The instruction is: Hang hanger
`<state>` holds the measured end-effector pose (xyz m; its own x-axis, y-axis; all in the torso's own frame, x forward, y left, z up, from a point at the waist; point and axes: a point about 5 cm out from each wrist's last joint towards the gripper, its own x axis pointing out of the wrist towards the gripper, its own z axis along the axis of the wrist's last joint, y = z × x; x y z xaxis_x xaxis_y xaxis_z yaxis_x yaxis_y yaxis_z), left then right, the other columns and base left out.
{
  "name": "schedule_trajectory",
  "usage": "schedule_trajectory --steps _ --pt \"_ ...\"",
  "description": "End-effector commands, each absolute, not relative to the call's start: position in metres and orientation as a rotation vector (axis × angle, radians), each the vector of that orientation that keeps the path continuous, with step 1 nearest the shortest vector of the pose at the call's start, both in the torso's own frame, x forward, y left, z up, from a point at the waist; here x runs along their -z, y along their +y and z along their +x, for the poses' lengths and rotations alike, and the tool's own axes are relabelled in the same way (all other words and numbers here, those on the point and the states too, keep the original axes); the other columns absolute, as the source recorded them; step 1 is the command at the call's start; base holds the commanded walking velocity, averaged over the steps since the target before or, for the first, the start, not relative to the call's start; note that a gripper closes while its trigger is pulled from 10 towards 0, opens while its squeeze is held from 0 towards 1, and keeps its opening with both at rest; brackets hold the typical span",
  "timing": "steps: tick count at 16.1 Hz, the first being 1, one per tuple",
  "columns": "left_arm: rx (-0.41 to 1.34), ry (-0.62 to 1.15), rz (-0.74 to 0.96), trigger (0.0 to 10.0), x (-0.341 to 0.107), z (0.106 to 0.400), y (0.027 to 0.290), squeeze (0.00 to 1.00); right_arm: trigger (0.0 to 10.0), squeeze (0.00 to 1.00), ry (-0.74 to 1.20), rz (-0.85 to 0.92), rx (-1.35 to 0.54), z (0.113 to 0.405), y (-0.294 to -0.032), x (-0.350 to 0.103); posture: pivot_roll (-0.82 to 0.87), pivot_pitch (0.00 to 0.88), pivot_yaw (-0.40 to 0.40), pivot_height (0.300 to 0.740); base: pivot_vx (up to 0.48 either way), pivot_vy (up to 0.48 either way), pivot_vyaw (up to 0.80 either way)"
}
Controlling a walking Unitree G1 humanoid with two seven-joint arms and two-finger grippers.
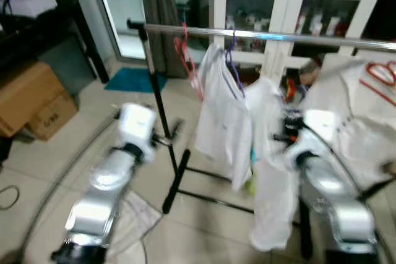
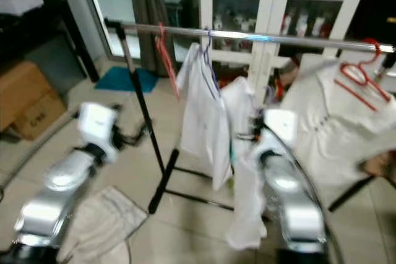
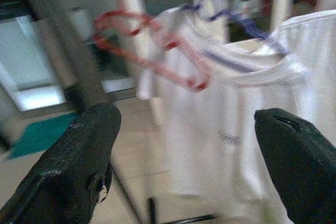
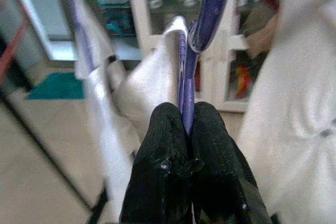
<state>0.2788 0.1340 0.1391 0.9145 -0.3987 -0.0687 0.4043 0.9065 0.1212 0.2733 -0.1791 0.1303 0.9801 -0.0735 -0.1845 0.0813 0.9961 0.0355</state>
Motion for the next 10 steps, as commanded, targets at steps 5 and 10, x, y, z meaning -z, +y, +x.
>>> schedule_trajectory --steps 5,10 --pt "0.414 0.036 0.157 10.0 -0.142 0.277 0.141 1.0 10.0 0.0 0.128 0.016 0.07 0.279 -0.175 -0.142 0.1 0.0 0.065 0.74 0.416 0.0 0.0" --pt "0.592 0.012 0.135 10.0 -0.149 0.267 0.125 1.0 10.0 0.0 0.092 -0.058 0.113 0.297 -0.185 -0.155 0.1 0.002 0.062 0.74 0.159 0.0 0.0"
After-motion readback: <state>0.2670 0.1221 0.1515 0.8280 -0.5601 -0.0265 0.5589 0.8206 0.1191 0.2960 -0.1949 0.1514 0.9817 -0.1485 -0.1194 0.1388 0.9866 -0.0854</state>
